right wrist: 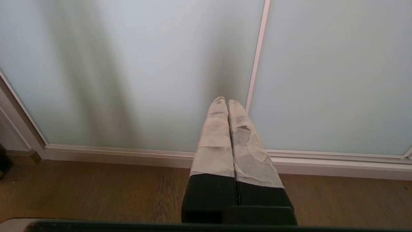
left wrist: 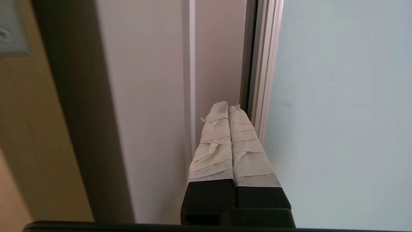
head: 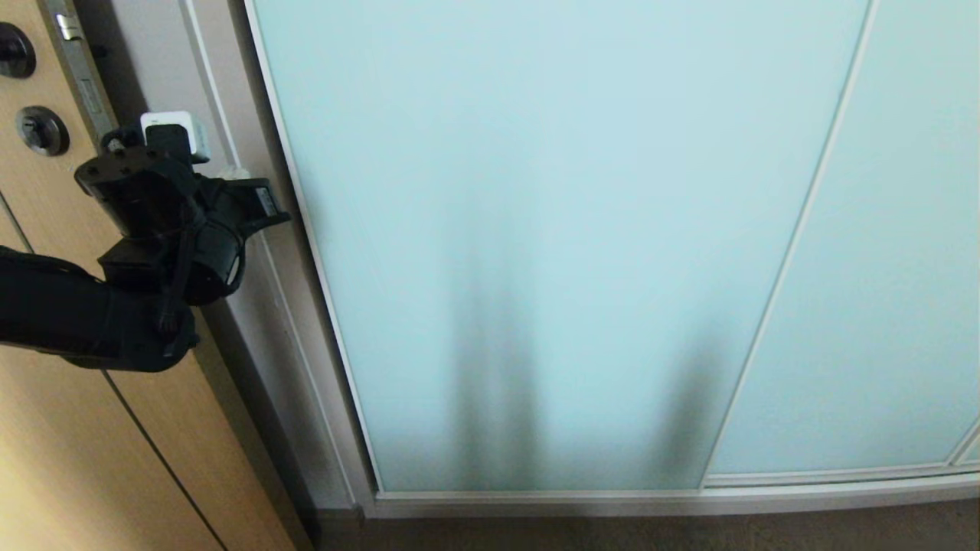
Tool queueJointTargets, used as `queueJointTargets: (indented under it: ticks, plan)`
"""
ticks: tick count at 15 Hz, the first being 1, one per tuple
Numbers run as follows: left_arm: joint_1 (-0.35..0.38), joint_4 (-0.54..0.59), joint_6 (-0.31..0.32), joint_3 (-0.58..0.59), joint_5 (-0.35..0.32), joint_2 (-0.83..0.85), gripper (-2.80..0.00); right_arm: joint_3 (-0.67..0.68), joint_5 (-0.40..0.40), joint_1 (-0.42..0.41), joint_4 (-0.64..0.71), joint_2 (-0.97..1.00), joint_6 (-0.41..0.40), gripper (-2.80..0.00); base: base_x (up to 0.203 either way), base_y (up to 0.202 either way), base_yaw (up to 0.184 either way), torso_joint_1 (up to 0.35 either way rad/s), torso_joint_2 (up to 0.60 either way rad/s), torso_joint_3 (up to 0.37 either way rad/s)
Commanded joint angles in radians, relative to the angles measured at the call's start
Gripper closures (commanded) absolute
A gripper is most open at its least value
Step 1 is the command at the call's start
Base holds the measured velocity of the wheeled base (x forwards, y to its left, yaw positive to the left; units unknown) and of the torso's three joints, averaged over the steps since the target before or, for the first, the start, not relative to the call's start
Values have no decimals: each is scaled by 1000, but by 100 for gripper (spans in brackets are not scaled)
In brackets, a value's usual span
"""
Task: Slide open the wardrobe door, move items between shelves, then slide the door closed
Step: Open the door
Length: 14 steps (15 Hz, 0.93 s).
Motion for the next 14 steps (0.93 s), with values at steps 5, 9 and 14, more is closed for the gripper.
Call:
queueJointTargets:
  ticks: [5, 9, 14]
  plan:
    - [0, -6, 2, -65, 24, 90, 0, 0, 0, 0, 0, 0, 0, 0, 0, 0, 0, 0, 0, 0]
    - [0, -6, 4, -107, 22, 141, 0, 0, 0, 0, 0, 0, 0, 0, 0, 0, 0, 0, 0, 0]
    - [0, -6, 5, -168, 21, 204, 0, 1, 0, 0, 0, 0, 0, 0, 0, 0, 0, 0, 0, 0]
